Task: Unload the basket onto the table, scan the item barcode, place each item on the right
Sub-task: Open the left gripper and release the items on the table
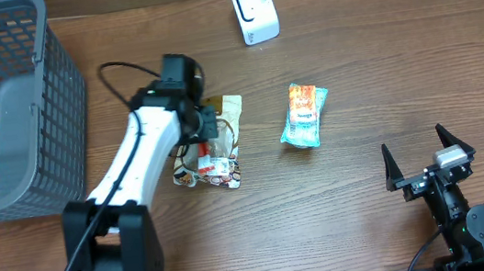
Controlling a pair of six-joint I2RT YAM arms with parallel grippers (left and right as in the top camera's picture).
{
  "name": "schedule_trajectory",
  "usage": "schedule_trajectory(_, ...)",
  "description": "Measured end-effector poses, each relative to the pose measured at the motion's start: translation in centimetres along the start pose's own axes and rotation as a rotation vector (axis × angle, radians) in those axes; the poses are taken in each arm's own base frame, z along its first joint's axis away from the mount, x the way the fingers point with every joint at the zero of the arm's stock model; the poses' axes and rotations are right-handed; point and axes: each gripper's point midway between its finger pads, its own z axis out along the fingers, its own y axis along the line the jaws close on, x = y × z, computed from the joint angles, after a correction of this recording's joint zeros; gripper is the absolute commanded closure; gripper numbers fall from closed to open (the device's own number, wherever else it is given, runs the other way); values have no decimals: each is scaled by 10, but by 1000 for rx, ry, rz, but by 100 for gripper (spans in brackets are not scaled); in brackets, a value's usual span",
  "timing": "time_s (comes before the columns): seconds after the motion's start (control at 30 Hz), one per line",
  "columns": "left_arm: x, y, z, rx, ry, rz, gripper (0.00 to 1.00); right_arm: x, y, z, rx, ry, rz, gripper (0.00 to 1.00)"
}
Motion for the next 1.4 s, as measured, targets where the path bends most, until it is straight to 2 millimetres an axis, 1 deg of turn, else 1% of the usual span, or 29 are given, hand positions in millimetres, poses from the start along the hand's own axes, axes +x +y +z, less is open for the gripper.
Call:
schedule_trajectory(0.07, 6, -8, 9, -5, 29, 55, 88, 0, 0, 0, 0, 0, 0, 0)
schedule_trajectory(0.1, 9, -9, 12, -10, 40, 65, 88, 0, 0, 0, 0, 0, 0, 0)
schedule_trajectory(0.27, 18, -4, 20, -33, 87, 87, 90, 0, 0, 0, 0, 0, 0, 0)
schedule_trajectory(0.4, 20, -4, 23, -36, 99, 90, 87, 0, 0, 0, 0, 0, 0, 0)
schedule_trajectory(0.5, 20, -4, 23, -36, 99, 90, 79, 0, 0, 0, 0, 0, 0, 0)
schedule_trajectory(0.6, 20, -3, 23, -39, 99, 92, 74, 0, 0, 0, 0, 0, 0, 0)
schedule_trajectory(0.67, 20, -3, 23, -39, 99, 93, 61, 0, 0, 0, 0, 0, 0, 0)
schedule_trajectory(0.8, 19, -3, 23, -43, 98, 94, 55, 0, 0, 0, 0, -1, 0, 0)
schedule_trajectory(0.9, 19, -3, 23, -43, 98, 94, 53, 0, 0, 0, 0, 0, 0, 0)
schedule_trajectory(0.97, 20, -2, 23, -43, 101, 93, 48, 0, 0, 0, 0, 0, 0, 0)
schedule_trajectory(1.07, 25, -1, 23, -48, 121, 81, 47, 0, 0, 0, 0, 0, 0, 0)
schedule_trajectory(1.23, 33, 1, 21, -55, 155, 74, 49, 0, 0, 0, 0, 0, 0, 0)
schedule_trajectory(1.4, 45, 4, 25, -65, 188, 53, 48, 0, 0, 0, 0, 0, 0, 0)
